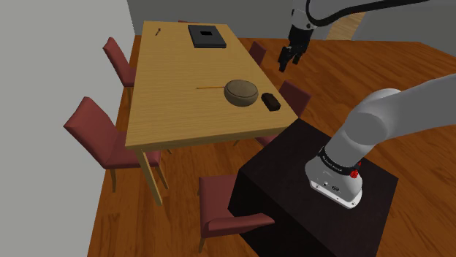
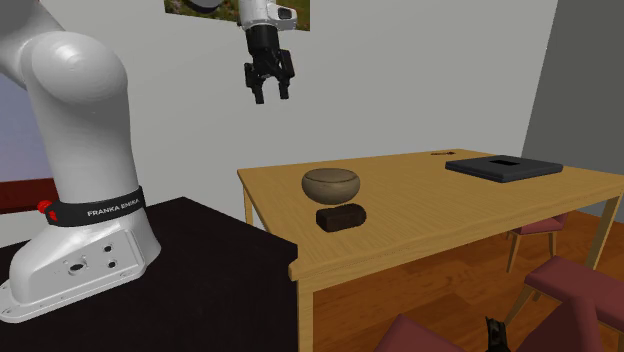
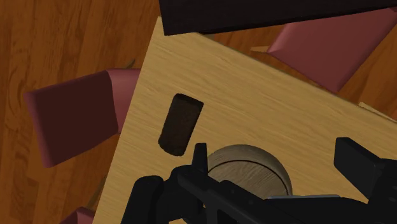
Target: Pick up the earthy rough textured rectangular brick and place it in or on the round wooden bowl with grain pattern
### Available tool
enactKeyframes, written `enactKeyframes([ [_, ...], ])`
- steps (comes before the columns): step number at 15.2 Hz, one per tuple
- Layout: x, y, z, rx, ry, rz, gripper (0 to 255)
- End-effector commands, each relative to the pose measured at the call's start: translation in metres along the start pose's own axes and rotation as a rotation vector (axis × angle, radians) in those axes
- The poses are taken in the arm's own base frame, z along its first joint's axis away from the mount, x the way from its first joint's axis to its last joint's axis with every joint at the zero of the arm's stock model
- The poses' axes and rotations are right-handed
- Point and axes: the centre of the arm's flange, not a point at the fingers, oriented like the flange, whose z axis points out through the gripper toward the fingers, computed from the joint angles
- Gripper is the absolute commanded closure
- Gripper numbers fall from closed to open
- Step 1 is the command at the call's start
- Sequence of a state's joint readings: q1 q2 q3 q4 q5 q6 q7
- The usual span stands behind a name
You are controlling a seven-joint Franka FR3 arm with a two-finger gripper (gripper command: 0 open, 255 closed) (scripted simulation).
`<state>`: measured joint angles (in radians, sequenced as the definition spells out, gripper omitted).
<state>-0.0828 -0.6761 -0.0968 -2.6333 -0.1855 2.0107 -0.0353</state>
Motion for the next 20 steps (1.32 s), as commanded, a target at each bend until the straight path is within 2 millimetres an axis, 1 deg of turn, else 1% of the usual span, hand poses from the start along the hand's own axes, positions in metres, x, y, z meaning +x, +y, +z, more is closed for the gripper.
enactKeyframes([
  [1,0.008,0.010,0.026,0.008,-0.004,0.000,0],
  [11,0.030,0.064,0.148,0.050,-0.032,0.006,0],
  [20,0.046,0.109,0.260,0.087,-0.058,0.011,0],
])
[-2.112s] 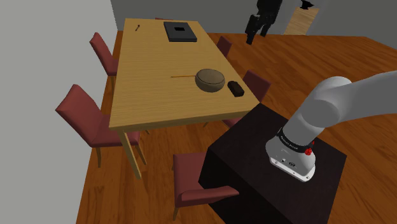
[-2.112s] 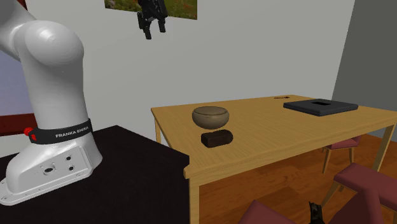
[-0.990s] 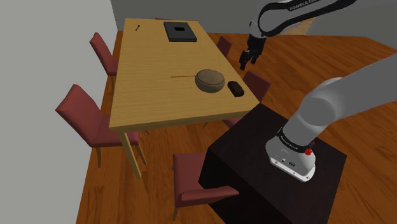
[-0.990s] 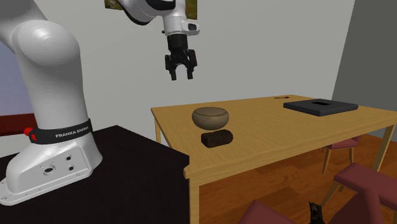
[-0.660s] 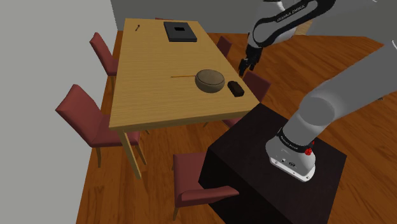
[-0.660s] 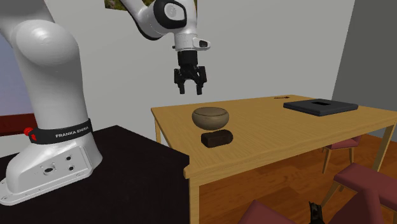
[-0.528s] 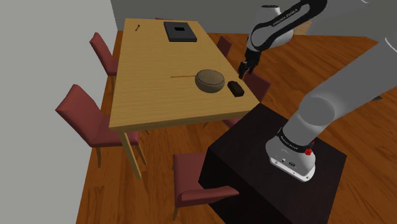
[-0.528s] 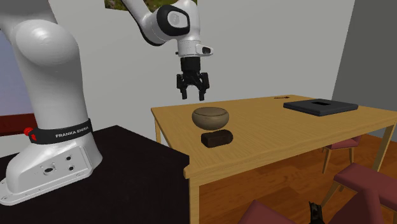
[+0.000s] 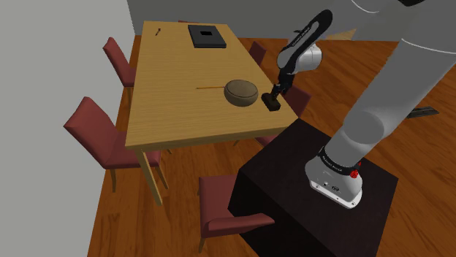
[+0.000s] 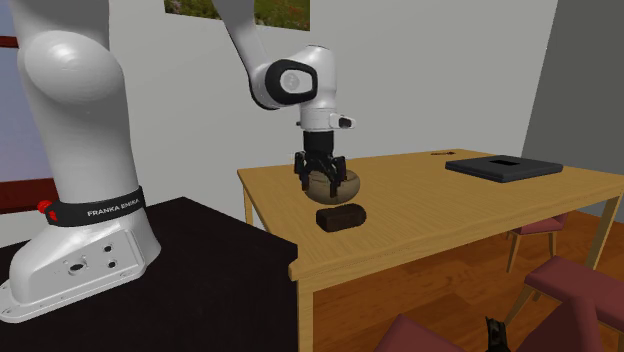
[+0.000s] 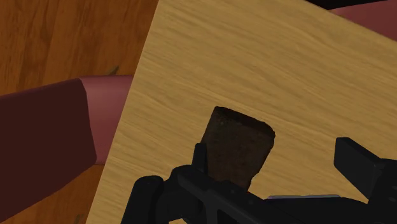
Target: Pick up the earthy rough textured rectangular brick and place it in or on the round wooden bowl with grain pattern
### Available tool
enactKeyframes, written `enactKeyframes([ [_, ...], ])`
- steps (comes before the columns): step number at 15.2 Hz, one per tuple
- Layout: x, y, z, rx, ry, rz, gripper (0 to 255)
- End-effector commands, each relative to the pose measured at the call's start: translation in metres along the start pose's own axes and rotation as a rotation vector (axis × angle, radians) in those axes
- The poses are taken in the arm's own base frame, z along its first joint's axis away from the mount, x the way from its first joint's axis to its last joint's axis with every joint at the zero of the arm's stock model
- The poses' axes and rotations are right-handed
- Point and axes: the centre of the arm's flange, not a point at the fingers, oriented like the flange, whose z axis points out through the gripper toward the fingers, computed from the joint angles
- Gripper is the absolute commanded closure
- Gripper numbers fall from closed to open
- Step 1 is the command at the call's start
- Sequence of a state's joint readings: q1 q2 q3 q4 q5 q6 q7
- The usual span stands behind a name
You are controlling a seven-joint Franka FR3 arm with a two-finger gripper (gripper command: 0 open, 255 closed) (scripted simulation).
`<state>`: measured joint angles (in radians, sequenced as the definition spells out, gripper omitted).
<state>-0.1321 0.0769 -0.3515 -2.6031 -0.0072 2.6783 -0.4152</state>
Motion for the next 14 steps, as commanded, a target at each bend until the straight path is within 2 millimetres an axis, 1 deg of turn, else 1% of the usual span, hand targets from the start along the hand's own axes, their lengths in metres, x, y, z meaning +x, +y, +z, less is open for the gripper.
enactKeyframes([
  [1,0.005,0.012,0.025,0.007,-0.005,0.001,0],
  [2,0.007,0.016,0.033,0.010,-0.007,0.002,0],
  [9,0.007,0.016,0.070,0.010,-0.007,0.002,0],
  [10,0.006,0.016,0.073,0.010,-0.007,0.002,0],
  [14,0.006,0.016,0.073,0.010,-0.007,0.002,0],
])
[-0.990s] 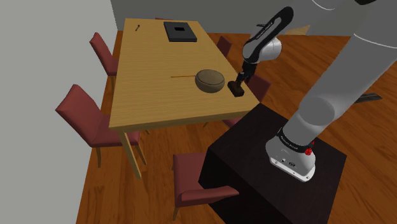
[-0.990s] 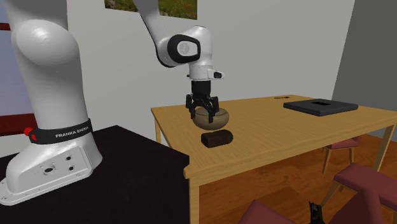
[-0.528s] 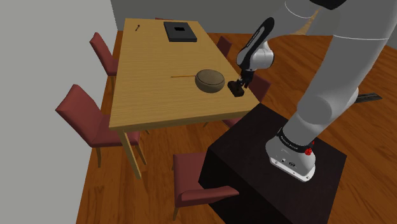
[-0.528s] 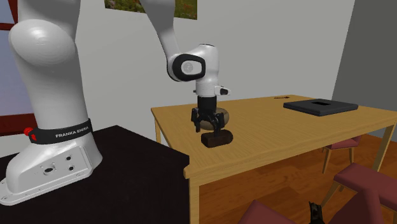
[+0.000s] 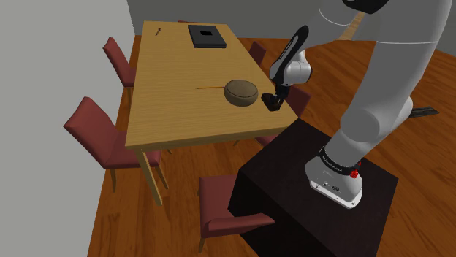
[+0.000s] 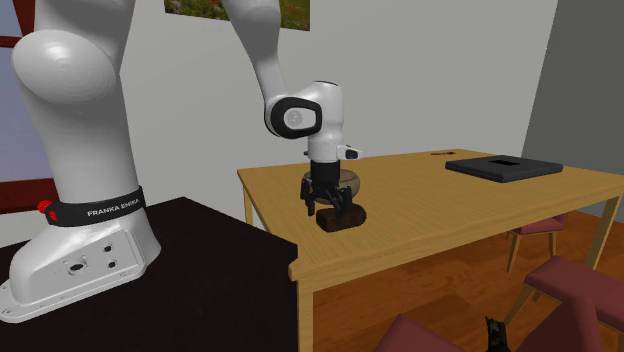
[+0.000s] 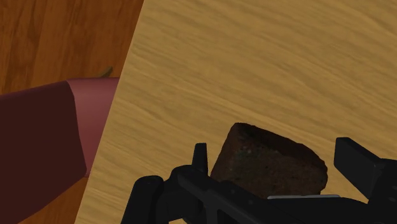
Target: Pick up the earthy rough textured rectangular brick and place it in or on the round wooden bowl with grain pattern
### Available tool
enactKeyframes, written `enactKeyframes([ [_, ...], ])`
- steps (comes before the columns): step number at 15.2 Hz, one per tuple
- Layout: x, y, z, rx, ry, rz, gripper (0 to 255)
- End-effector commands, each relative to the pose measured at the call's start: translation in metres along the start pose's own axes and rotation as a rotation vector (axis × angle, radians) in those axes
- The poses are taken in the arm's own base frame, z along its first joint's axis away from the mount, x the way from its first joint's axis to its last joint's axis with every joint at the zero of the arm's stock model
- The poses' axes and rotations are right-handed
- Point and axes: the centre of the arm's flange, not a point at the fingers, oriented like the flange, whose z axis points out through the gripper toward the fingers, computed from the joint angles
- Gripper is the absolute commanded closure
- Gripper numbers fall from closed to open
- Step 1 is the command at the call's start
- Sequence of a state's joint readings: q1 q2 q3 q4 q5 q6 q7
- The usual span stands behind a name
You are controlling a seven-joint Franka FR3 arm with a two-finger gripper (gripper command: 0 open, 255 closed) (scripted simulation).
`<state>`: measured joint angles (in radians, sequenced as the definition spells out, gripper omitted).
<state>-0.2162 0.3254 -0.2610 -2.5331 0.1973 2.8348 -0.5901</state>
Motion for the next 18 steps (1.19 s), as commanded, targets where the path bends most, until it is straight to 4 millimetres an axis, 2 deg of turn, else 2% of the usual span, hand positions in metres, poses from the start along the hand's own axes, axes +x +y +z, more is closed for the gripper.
enactKeyframes([
  [1,0.000,0.000,0.000,0.000,0.000,0.000,0],
  [3,0.000,0.000,0.000,0.000,0.000,0.000,0],
  [4,0.000,0.000,0.000,0.000,0.000,0.000,255],
  [13,0.000,0.000,0.000,0.000,0.000,0.000,255],
  [18,-0.001,0.000,-0.026,0.000,0.000,0.000,255],
])
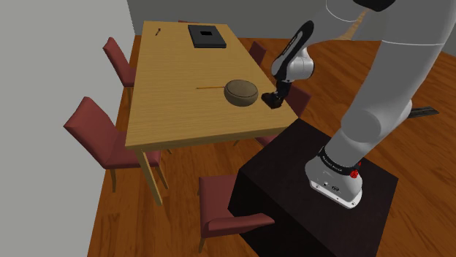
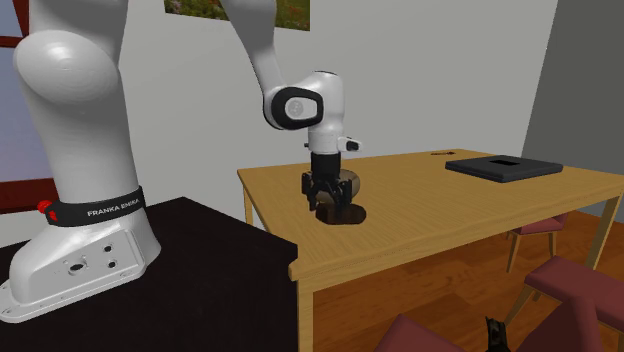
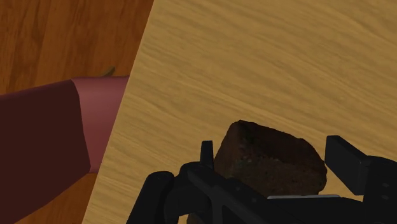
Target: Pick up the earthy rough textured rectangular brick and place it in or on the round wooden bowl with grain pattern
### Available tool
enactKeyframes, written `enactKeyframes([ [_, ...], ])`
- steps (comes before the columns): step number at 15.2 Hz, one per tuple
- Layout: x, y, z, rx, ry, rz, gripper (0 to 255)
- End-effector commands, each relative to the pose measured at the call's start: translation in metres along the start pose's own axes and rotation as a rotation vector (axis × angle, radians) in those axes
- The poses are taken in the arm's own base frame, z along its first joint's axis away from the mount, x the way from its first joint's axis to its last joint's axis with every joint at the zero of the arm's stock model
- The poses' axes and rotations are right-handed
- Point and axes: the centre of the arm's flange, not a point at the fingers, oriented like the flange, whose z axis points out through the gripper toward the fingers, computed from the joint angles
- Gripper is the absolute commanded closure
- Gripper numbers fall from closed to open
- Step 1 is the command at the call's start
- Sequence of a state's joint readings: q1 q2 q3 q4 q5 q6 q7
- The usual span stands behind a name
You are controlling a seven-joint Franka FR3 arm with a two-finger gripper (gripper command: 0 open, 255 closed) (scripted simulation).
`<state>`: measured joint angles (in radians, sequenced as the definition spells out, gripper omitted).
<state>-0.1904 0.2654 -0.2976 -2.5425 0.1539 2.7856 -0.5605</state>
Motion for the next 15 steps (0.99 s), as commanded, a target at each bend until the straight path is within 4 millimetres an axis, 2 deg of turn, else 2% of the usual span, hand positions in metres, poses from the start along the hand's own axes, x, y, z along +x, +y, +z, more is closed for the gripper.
enactKeyframes([
  [1,-0.001,-0.001,-0.011,0.000,0.000,0.000,255],
  [15,-0.002,0.001,-0.085,0.000,0.000,0.000,255],
])
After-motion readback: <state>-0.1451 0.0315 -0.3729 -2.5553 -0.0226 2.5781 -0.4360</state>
